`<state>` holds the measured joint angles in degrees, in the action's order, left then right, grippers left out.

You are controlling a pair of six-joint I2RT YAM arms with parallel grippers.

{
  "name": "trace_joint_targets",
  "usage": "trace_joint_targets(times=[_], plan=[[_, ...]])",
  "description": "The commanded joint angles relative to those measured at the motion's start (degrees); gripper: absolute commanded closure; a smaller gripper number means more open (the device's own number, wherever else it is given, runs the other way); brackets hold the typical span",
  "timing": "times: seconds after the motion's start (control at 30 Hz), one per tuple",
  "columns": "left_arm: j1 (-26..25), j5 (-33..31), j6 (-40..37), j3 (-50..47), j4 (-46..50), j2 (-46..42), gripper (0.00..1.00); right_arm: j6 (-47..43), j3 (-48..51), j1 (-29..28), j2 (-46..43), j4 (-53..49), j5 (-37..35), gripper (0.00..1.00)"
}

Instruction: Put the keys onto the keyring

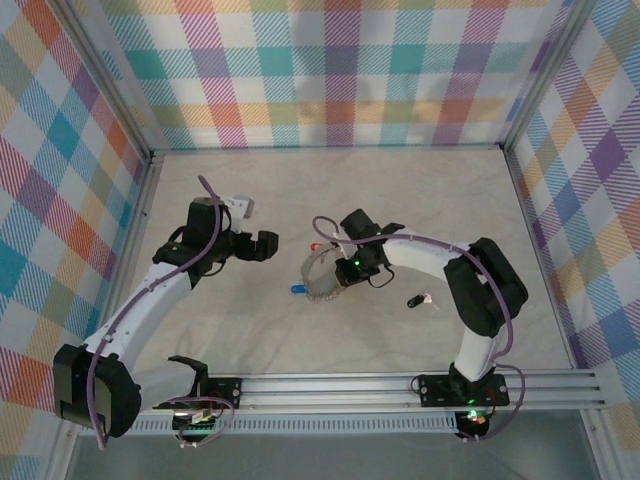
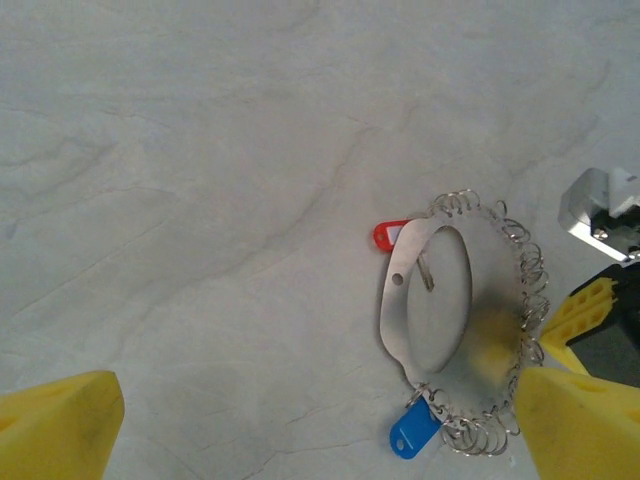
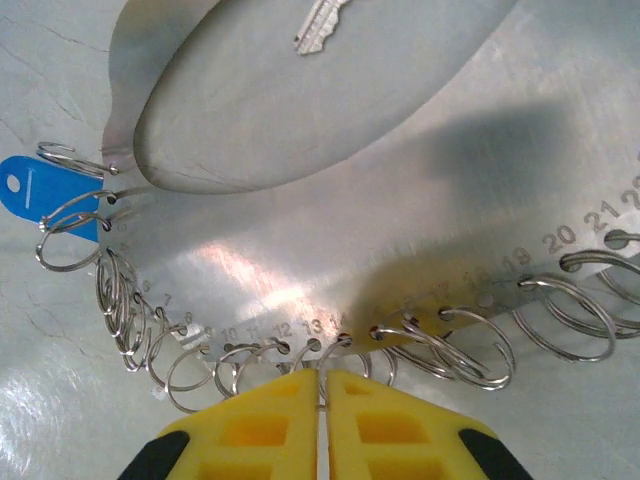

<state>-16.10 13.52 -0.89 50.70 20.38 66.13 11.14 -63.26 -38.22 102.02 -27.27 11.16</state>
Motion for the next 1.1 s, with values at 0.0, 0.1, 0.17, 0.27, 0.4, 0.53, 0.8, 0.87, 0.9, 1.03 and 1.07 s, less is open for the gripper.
trace_joint_targets(times=[0.0, 0.1, 0.17, 0.27, 0.4, 0.53, 0.8, 0.87, 0.9, 1.03, 1.07], plan=[[-0.7, 4.1, -2.6, -2.4, -3.9, -2.5, 0.00, 1.6, 1.7, 0.9, -2.5, 2.4, 5.5, 0.88], [-0.8, 8.3, -5.1, -6.9, -13.0, -5.4, 0.00, 0.8, 2.6, 1.1, -3.7, 2.2, 3.4, 0.82], [-0.8, 8.6, -5.5, -8.0, -14.8, -6.4, 0.00, -0.3, 2.8, 1.0, -4.0, 1.5, 1.7, 0.80], [-0.8, 8.2, -6.8, -6.9, -12.4, -5.3, 0.00, -1.1, 2.2, 1.0, -3.1, 0.8, 1.3, 0.76], [-0.8, 8.7, -7.0, -6.2, -10.3, -4.1, 0.00, 0.2, 1.7, 0.9, -2.0, 2.1, 3.2, 0.78], [-0.9, 8.2, -7.2, -6.3, -10.0, -4.4, 0.00, 0.4, 1.0, 0.6, -0.6, 2.3, 3.2, 0.78], [-0.9, 8.1, -7.3, -6.0, -9.5, -3.9, 0.01, 0.8, -0.5, -0.4, 1.8, 1.6, 3.0, 0.77], [-0.9, 8.0, -7.4, -5.9, -9.4, -3.9, 0.00, 1.0, -0.6, -0.5, 2.4, 1.7, 3.1, 0.77], [-0.9, 8.0, -7.4, -5.9, -9.2, -3.8, 0.00, 1.1, -0.9, -0.5, 2.6, 1.5, 3.1, 0.77], [-0.9, 7.8, -7.6, -5.7, -8.7, -4.0, 0.00, 1.1, -1.4, -1.0, 3.6, 0.7, 2.3, 0.77], [-0.9, 7.7, -7.7, -5.7, -8.5, -3.9, 0.00, 1.1, -1.3, -1.0, 3.6, 0.6, 2.2, 0.77]])
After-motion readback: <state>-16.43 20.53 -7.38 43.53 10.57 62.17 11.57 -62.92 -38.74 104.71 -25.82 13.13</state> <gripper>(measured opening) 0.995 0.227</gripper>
